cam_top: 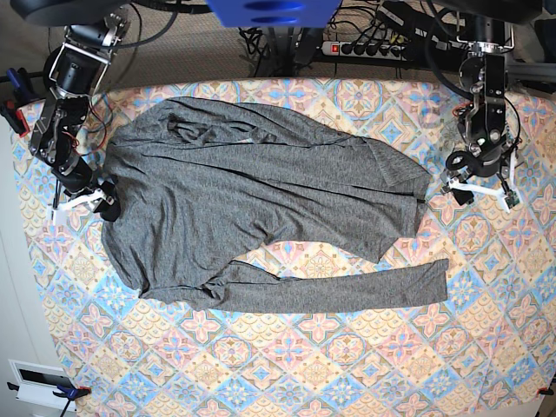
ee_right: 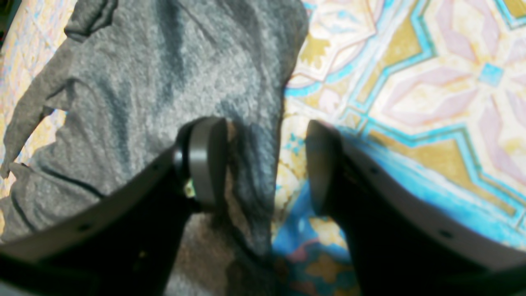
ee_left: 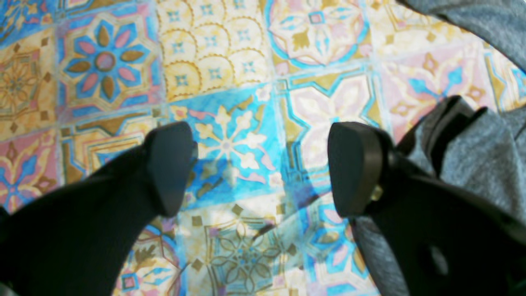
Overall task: Layout the t-shirt on the table in an organized manner, then fold the t-shirt properly
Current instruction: 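Pull the shirt edge with the right gripper away from the left gripper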
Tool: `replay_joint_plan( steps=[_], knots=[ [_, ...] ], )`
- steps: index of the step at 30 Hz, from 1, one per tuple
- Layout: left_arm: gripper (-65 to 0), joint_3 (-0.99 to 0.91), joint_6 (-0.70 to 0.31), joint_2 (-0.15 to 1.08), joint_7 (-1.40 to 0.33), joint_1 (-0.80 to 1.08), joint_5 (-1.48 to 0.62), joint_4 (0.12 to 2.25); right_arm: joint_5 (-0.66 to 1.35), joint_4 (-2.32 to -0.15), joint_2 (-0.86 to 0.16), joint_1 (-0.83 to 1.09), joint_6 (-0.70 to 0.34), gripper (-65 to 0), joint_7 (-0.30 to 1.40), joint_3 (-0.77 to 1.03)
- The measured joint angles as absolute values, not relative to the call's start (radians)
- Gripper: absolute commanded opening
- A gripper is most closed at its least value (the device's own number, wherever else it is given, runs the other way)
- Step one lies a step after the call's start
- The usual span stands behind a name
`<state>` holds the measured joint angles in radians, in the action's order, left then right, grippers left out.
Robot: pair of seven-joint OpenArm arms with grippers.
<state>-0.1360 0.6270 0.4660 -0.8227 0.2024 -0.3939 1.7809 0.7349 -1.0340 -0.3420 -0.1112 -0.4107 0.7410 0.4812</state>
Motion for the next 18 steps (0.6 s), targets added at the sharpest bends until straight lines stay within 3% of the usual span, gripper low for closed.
replay_joint_plan(
  steps=[13,16,18],
  knots=[
    [-14.8,-0.136,0.627,0.466,-0.823,0.202,-0.394,1.781,0.733,-1.034,-0.357,-0.112,-0.395,-35.2,0.713,0.408],
    [-14.8,-0.136,0.627,0.466,-0.823,0.202,-0.394,1.781,0.73,-1.032,-0.357,-0.113,-0.389,-41.9,0.709,0.408],
    [-14.8,-0.136,0.627,0.466,-0.823,0.202,-0.394,1.781,0.717,-1.031,-0.357,-0.113,-0.381,-50.8,0.704,0.408]
  ],
)
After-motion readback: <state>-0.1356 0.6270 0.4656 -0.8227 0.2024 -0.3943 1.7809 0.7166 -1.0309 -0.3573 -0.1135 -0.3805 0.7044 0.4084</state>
